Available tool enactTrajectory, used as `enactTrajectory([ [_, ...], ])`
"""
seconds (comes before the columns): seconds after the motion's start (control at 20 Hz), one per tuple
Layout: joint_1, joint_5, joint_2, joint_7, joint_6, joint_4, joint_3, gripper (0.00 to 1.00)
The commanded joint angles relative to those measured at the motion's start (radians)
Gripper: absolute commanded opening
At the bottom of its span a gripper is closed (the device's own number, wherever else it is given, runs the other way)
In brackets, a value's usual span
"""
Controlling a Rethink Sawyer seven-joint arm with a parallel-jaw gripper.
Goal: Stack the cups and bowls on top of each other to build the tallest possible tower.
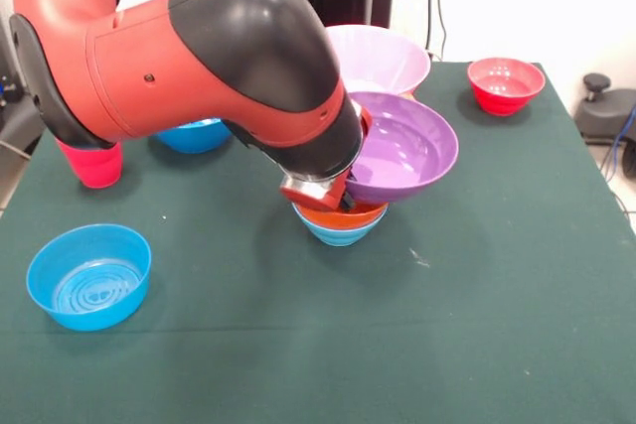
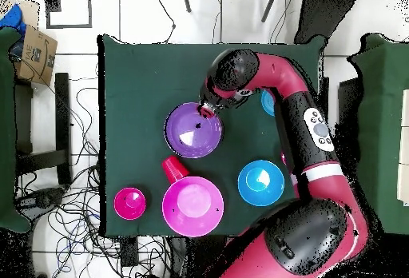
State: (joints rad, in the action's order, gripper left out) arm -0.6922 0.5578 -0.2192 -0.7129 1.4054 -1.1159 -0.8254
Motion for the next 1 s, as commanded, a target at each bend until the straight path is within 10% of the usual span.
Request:
enactTrajectory([
  [0.05, 0.051, 0.05, 0.054, 0.278, 0.02, 0.119, -0.004, 0.0],
  [1.0, 0.031, 0.069, 0.034, 0.262, 0.03, 0.064, 0.052, 0.0],
])
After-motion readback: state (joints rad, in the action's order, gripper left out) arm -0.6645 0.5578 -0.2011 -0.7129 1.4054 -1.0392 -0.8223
